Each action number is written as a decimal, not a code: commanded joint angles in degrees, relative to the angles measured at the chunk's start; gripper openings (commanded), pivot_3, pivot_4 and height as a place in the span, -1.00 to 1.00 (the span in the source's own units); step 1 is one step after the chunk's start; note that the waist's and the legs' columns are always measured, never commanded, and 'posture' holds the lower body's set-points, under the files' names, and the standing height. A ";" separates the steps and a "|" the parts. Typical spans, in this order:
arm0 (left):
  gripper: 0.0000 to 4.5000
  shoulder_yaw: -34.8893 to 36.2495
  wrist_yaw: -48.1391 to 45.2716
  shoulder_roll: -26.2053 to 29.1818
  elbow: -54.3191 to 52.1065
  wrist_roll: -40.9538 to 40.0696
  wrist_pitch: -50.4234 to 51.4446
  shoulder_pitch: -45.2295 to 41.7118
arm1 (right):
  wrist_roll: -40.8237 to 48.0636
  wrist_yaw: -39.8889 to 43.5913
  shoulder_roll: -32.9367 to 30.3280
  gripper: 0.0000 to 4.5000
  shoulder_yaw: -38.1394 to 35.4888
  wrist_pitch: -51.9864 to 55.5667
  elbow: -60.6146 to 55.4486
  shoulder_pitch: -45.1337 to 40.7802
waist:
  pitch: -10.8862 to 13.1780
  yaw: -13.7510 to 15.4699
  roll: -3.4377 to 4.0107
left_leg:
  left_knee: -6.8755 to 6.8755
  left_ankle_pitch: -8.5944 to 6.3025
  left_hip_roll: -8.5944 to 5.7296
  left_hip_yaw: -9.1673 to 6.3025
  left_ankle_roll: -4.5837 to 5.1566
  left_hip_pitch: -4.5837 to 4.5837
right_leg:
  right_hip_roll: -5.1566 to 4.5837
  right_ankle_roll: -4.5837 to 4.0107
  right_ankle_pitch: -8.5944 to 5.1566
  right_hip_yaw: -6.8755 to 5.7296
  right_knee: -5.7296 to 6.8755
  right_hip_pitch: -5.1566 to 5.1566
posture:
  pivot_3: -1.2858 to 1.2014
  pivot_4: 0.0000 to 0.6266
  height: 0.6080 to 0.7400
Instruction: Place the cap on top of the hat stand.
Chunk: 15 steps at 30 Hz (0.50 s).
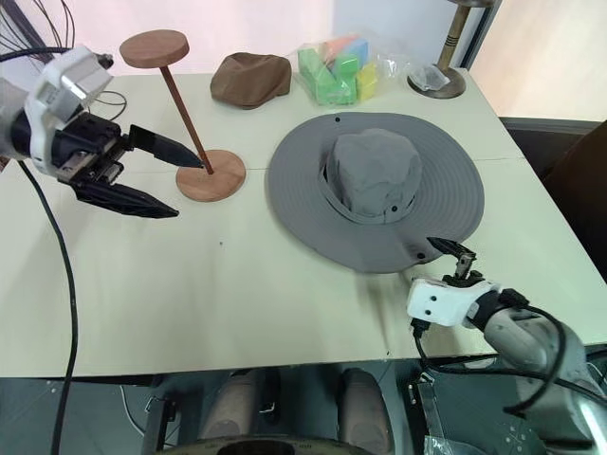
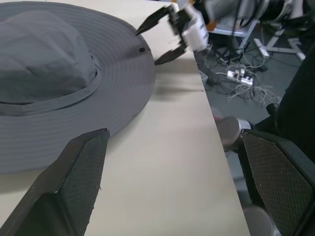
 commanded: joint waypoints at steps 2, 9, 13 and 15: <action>1.00 1.45 -0.21 0.42 -0.27 -1.77 0.38 -2.19 | -3.73 -5.63 2.19 0.96 4.66 -2.19 5.23 -5.46 | -0.01 -0.05 -0.02 | 0.00 0.00 0.00 0.00 0.00 0.01 | 0.00 0.00 0.00 0.00 0.01 0.00 | 0.03 -0.52 1.00; 1.00 1.99 -0.21 0.06 -0.13 -2.08 1.27 -2.73 | -3.90 -8.90 5.15 0.96 10.87 -4.55 15.29 -16.02 | -0.02 -0.45 -0.04 | 0.03 0.01 0.02 -0.02 0.00 0.02 | 0.04 -0.02 0.05 0.00 0.05 0.02 | 0.03 -0.52 1.00; 1.00 2.20 -0.21 0.13 -0.11 -1.78 1.16 -2.70 | -1.63 -8.02 5.03 0.58 11.31 -4.84 17.01 -17.39 | -0.02 -0.49 -0.04 | 0.04 0.01 0.02 -0.02 0.00 0.02 | 0.04 0.00 0.09 0.00 0.06 0.02 | 0.03 -0.52 1.00; 1.00 2.46 -0.21 0.16 -0.01 -1.79 1.35 -2.70 | 0.11 -7.24 5.21 0.12 10.68 -3.96 16.57 -17.24 | -0.02 -0.45 -0.04 | 0.04 0.01 0.02 -0.02 0.00 0.02 | 0.04 0.00 0.15 0.00 0.06 0.02 | 0.03 -0.52 1.00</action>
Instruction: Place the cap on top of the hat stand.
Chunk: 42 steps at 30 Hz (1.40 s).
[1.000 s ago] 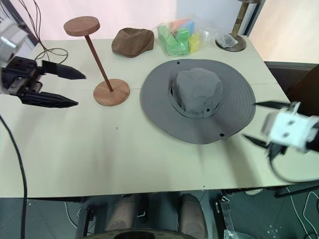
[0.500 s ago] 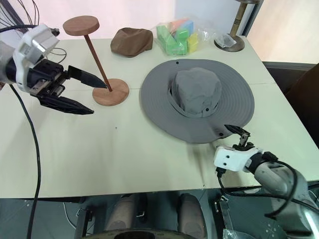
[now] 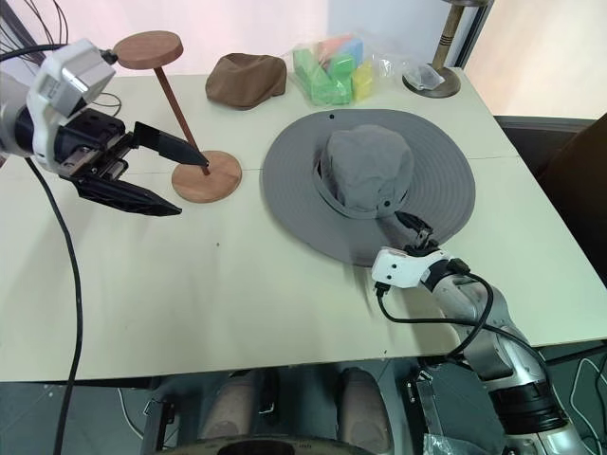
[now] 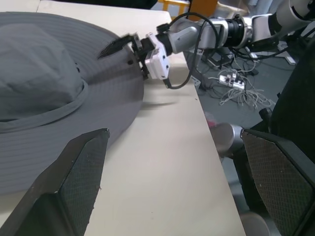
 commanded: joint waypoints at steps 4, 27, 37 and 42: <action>1.00 3.12 -0.20 0.31 0.14 -0.32 0.50 -1.25 | 6.33 2.33 1.16 -0.85 -1.91 2.69 -2.58 0.53 | 0.00 0.19 0.00 | 0.06 0.00 0.00 0.00 0.00 -0.02 | 0.00 0.03 0.08 0.00 0.00 0.01 | 0.03 -0.52 1.00; 1.00 55.52 19.96 4.67 -11.49 -1.82 14.91 36.68 | 41.61 17.70 1.81 -0.98 -8.89 20.66 18.40 -64.59 | 0.18 -2.52 0.29 | -0.22 0.03 0.05 0.08 -0.04 0.07 | 0.05 0.03 0.12 0.10 0.14 -0.19 | 0.03 -0.52 1.00; 1.00 77.20 24.12 5.06 -11.69 -1.55 20.41 50.86 | 31.10 19.78 12.39 -0.98 4.60 -11.08 40.43 -78.90 | 0.15 -2.71 0.19 | -0.39 0.08 0.06 0.17 -0.16 0.04 | 0.04 0.03 0.13 0.11 0.10 -0.27 | 0.03 -0.52 1.00; 1.00 83.50 24.51 5.63 -12.17 -1.91 22.94 53.63 | 22.96 14.02 17.36 -0.98 10.05 -22.07 50.12 -81.73 | 0.13 -2.80 0.14 | -0.39 0.22 0.06 0.18 -0.42 0.04 | 0.03 -0.02 0.16 0.10 0.09 -0.26 | 0.03 -0.52 1.00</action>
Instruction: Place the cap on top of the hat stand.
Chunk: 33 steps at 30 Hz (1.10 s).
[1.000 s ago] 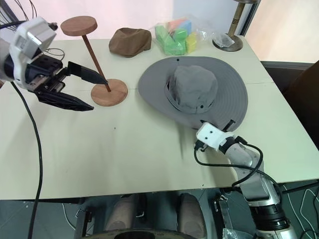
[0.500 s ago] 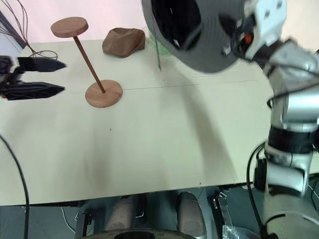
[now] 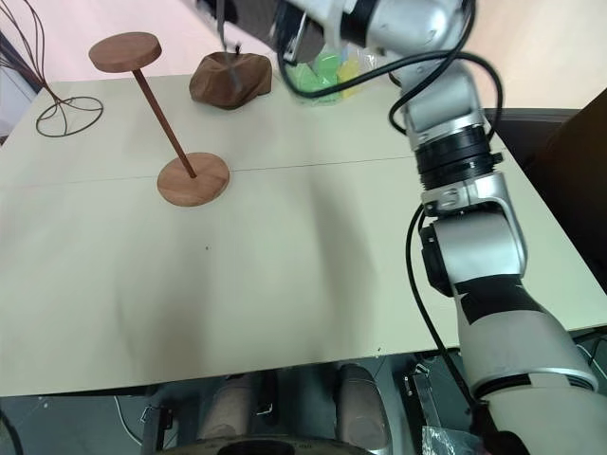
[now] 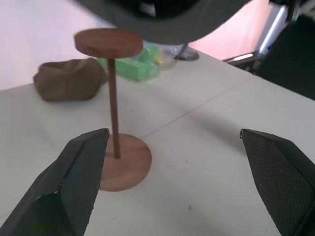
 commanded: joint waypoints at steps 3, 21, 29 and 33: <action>1.00 5.78 0.77 1.43 -1.38 -1.03 1.49 0.95 | -11.41 -9.72 2.25 -0.98 5.64 -13.34 7.28 -4.13 | 0.00 0.01 -0.01 | -0.04 0.03 0.00 -0.01 -0.07 -0.01 | 0.00 0.00 0.00 0.00 0.02 -0.06 | 0.03 -0.52 1.00; 1.00 5.38 -1.30 5.76 5.22 0.84 -0.86 1.66 | -40.18 -47.05 6.93 -0.98 17.44 -16.94 2.78 13.10 | -0.05 -0.38 -0.08 | -0.06 0.13 0.01 -0.01 -0.28 0.00 | 0.00 -0.02 0.00 0.00 0.05 -0.06 | 0.03 -0.52 1.00; 1.00 4.34 -4.02 7.08 8.78 3.58 -3.69 3.30 | -48.74 -58.71 5.81 -0.98 22.37 -13.13 5.49 14.45 | -0.07 -0.87 -0.12 | -0.08 0.13 0.01 -0.02 -0.27 0.00 | 0.01 -0.02 -0.01 0.00 0.05 -0.06 | 0.03 -0.52 1.00; 1.00 2.56 -4.79 6.78 8.31 4.16 -4.97 3.73 | -47.95 -59.02 6.52 -0.98 23.08 -13.84 7.31 14.40 | -0.08 -1.14 -0.14 | -0.08 0.13 0.01 -0.02 -0.27 0.01 | 0.01 -0.02 -0.01 0.00 0.05 -0.05 | 0.03 -0.52 1.00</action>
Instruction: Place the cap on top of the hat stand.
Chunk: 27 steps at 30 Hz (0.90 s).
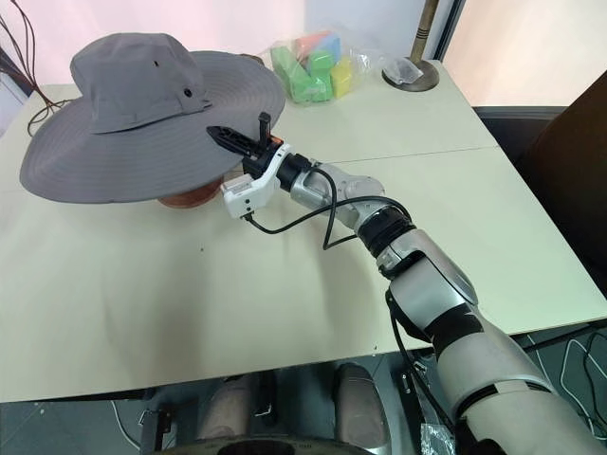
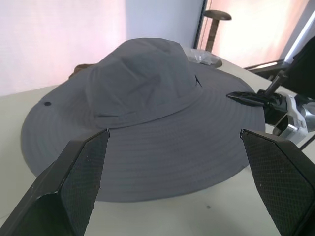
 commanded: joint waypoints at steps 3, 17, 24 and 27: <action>1.00 -0.48 -0.74 1.42 -0.37 0.74 -1.98 -0.32 | 1.97 -0.23 0.81 -0.98 -0.39 -0.77 1.62 -0.56 | -0.01 -0.31 -0.04 | 0.00 0.00 0.00 0.00 0.00 0.00 | 0.00 0.00 0.00 0.00 0.00 0.00 | 0.03 -0.52 1.00; 1.00 -1.87 -1.57 0.72 -0.06 2.11 -4.19 0.07 | 8.74 7.36 -0.55 0.97 -2.86 -1.67 -2.16 -0.33 | 0.00 -0.29 -0.05 | -0.02 0.00 0.00 -0.01 0.01 0.01 | 0.01 0.00 0.00 0.00 -0.01 0.02 | 0.03 -0.52 1.00; 1.00 -2.16 -1.89 0.69 0.84 3.47 -5.70 0.93 | 9.44 12.91 -9.98 0.97 -5.80 -2.29 -16.59 5.76 | -0.01 0.09 -0.08 | -0.01 -0.01 0.00 -0.01 0.02 0.00 | 0.01 0.01 0.00 0.00 -0.06 0.04 | 0.03 -0.52 1.00; 1.00 -2.13 -1.82 0.25 1.88 5.32 -7.73 1.98 | 11.85 17.53 -17.01 0.97 -8.18 -4.28 -24.55 10.59 | -0.01 0.32 -0.09 | 0.00 -0.06 0.00 0.00 0.10 0.01 | 0.01 0.01 0.00 0.00 -0.07 0.05 | 0.03 -0.52 1.00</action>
